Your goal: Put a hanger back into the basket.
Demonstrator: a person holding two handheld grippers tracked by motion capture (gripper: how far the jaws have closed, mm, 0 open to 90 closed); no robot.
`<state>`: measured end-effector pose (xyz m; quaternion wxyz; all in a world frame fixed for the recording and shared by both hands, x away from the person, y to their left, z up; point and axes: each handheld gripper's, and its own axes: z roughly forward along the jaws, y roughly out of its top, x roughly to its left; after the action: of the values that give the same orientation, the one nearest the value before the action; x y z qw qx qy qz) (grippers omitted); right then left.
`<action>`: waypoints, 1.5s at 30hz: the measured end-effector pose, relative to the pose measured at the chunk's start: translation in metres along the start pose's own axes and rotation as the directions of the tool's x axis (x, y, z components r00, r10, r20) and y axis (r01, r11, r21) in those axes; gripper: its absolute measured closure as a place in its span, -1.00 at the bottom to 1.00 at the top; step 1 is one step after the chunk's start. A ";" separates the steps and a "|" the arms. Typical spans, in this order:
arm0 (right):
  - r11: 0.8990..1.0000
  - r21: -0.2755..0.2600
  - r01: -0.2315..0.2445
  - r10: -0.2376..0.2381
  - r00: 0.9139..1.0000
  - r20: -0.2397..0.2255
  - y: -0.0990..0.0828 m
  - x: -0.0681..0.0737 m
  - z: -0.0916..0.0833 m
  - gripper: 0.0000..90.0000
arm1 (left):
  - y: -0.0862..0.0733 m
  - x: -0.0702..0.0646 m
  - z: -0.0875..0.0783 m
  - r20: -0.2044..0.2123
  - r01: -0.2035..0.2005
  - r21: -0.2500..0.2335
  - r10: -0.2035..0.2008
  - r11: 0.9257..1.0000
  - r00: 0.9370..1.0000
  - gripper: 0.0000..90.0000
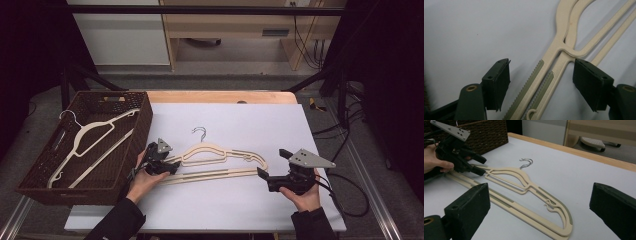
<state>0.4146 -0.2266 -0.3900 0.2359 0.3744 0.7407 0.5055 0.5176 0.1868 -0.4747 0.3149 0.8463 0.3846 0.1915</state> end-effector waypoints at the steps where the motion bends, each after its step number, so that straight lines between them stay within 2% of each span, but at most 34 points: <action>1: 1.000 0.000 0.001 -0.001 1.000 -0.002 0.000 0.000 0.000 -0.92 | 0.000 0.000 -0.001 0.024 0.012 0.005 -0.012 1.000 1.000 -0.17; 2: 1.000 -0.001 0.003 -0.003 1.000 -0.004 0.000 0.000 0.000 -0.92 | 0.001 -0.001 -0.001 0.027 0.008 0.010 -0.008 1.000 1.000 -0.04; 4: 1.000 0.000 0.002 -0.002 1.000 -0.003 0.000 0.000 0.000 -0.92 | 0.001 -0.002 -0.002 0.043 0.011 0.013 -0.012 1.000 0.999 0.07; 7: 1.000 0.000 0.000 0.000 1.000 -0.003 0.000 0.000 0.000 -0.92 | 0.002 -0.004 -0.004 0.063 -0.006 0.027 0.004 1.000 0.998 0.32; 8: 1.000 0.000 0.000 0.000 1.000 -0.004 0.000 0.000 0.000 -0.92 | 0.002 -0.006 -0.005 0.058 -0.013 0.034 0.011 0.999 0.998 0.42; 11: 1.000 -0.003 -0.002 0.002 1.000 -0.004 0.001 0.000 -0.002 -0.92 | 0.003 -0.009 -0.007 0.064 -0.015 0.050 0.012 0.999 0.998 0.52; 16: 1.000 -0.008 -0.007 0.007 1.000 -0.005 0.001 0.000 -0.003 -0.92 | 0.003 -0.014 -0.012 0.054 -0.051 0.069 0.047 0.996 0.997 0.58; 25: 1.000 -0.006 -0.002 0.002 1.000 -0.005 0.001 0.000 -0.002 -0.92 | 0.003 -0.013 -0.015 0.059 -0.039 0.055 0.036 0.998 0.998 0.66; 27: 1.000 -0.008 -0.006 0.005 1.000 -0.007 0.001 0.000 -0.003 -0.92 | 0.003 -0.014 -0.018 0.083 -0.037 0.053 0.032 0.998 0.996 0.71; 29: 1.000 -0.009 -0.006 0.006 1.000 -0.007 0.001 0.000 -0.003 -0.92 | 0.004 -0.017 -0.018 0.098 -0.050 0.053 0.045 0.997 0.994 0.73; 30: 1.000 -0.010 -0.006 0.006 1.000 -0.008 0.001 -0.001 -0.003 -0.92 | 0.004 -0.017 -0.018 0.096 -0.058 0.053 0.053 0.997 0.994 0.72; 33: 1.000 -0.007 -0.003 0.003 1.000 -0.009 0.001 0.000 -0.003 -0.92 | 0.002 -0.013 -0.014 0.101 -0.032 0.040 0.028 0.999 0.995 0.59; 38: 1.000 -0.005 0.001 -0.001 1.000 -0.008 0.001 0.000 -0.002 -0.92 | 0.002 -0.018 -0.015 0.110 -0.036 0.043 0.031 0.998 0.993 0.43; 40: 1.000 -0.007 -0.002 0.002 1.000 -0.012 0.001 0.000 -0.003 -0.92 | 0.001 -0.019 -0.016 0.111 -0.032 0.051 0.026 0.998 0.993 0.49; 41: 1.000 -0.008 -0.004 0.004 1.000 -0.012 0.002 0.001 -0.003 -0.92 | 0.001 -0.019 -0.017 0.131 -0.023 0.088 0.012 0.996 0.991 0.62; 43: 1.000 -0.013 0.001 -0.001 1.000 -0.010 0.002 0.001 -0.004 -0.92 | -0.003 -0.024 -0.017 0.123 -0.035 0.076 0.026 0.997 0.992 0.65; 45: 1.000 -0.019 -0.001 0.001 1.000 -0.011 0.003 0.000 -0.005 -0.92 | -0.003 -0.026 -0.021 0.135 -0.046 0.099 0.032 0.994 0.990 0.67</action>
<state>0.4114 -0.2288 -0.3854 0.2352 0.3699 0.7369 0.5146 0.4878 0.1758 -0.4634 0.2926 0.8795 0.3553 0.1208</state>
